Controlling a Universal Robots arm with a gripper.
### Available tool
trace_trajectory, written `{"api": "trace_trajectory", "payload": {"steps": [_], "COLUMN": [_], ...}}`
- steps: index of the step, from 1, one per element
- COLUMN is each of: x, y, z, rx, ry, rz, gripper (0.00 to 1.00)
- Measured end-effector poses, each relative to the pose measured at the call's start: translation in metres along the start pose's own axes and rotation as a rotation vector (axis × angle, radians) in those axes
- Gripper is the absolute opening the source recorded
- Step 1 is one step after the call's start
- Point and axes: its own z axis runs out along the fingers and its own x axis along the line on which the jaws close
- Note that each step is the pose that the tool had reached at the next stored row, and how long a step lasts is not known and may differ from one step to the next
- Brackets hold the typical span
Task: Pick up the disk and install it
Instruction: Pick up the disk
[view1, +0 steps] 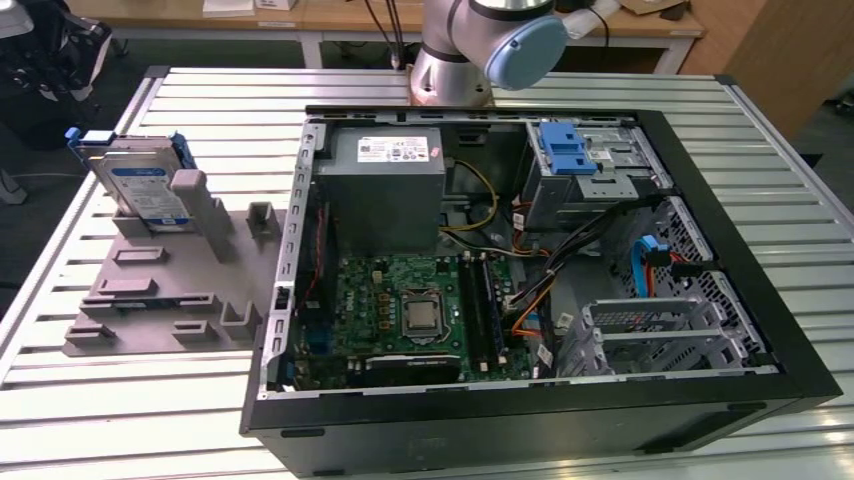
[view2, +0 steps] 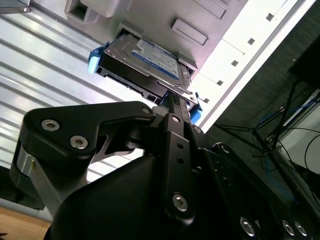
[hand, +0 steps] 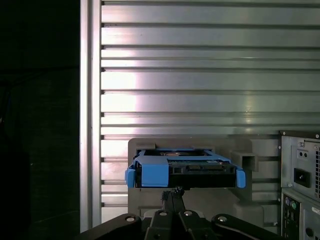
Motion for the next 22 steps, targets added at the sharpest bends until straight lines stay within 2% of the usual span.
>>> {"api": "trace_trajectory", "payload": {"steps": [13,17,22], "x": [0.0,0.0,0.0], "y": [0.0,0.0,0.0], "z": [0.0,0.0,0.0001], "rx": [-0.0003,-0.0011,-0.0031], "ry": [0.0002,0.0009,0.0022], "rz": [-0.012,-0.047,-0.132], "gripper": [0.11,0.11,0.11]}}
